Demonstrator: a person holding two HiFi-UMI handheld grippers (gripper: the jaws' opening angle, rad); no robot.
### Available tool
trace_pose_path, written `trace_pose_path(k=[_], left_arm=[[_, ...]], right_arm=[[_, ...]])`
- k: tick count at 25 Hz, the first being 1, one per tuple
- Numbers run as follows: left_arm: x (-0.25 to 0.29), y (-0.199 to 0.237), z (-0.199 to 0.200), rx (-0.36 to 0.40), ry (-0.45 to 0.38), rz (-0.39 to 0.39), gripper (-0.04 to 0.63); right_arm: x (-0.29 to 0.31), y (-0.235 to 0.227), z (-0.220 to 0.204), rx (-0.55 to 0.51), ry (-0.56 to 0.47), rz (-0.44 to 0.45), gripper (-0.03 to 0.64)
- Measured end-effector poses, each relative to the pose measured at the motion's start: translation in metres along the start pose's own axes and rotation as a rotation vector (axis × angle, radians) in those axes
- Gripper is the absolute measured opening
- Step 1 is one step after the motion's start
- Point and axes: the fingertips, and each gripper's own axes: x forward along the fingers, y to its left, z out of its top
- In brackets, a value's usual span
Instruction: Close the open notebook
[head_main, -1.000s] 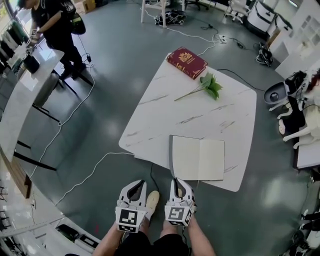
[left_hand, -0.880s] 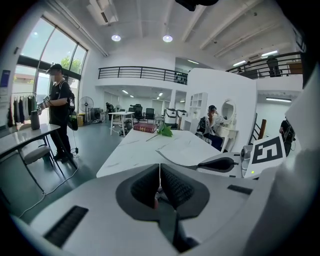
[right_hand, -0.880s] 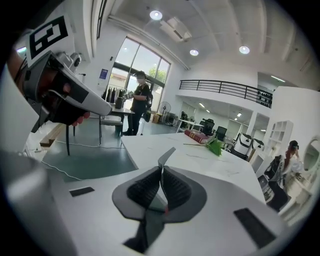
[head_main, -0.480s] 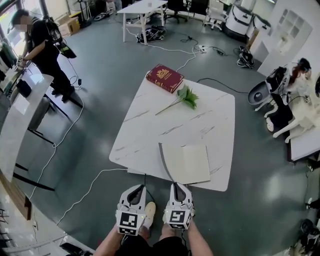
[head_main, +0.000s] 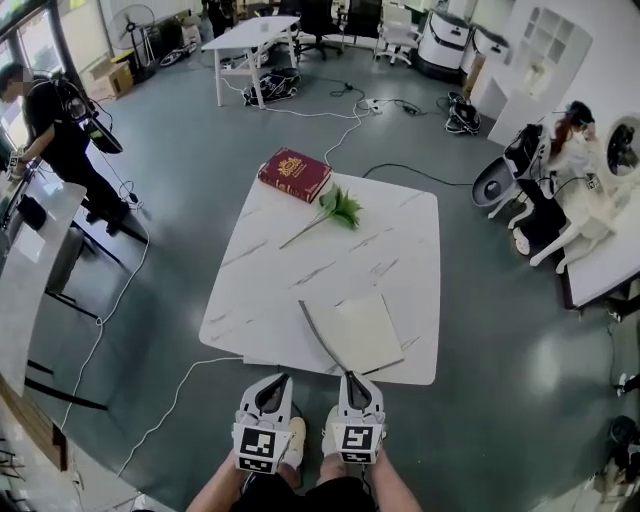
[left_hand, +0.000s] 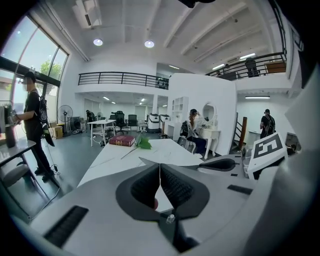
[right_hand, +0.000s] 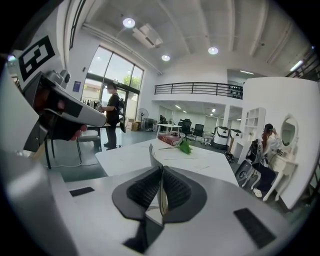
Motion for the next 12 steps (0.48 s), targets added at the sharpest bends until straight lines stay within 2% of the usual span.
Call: trace_pose_path(k=[12], left_arm=[[0.039,-0.031,0.028,0.043,-0.001,-0.064,0.025]], right_arm=[[-0.004,-0.055,0.001,0.145,-0.026,-0.061,0.037]])
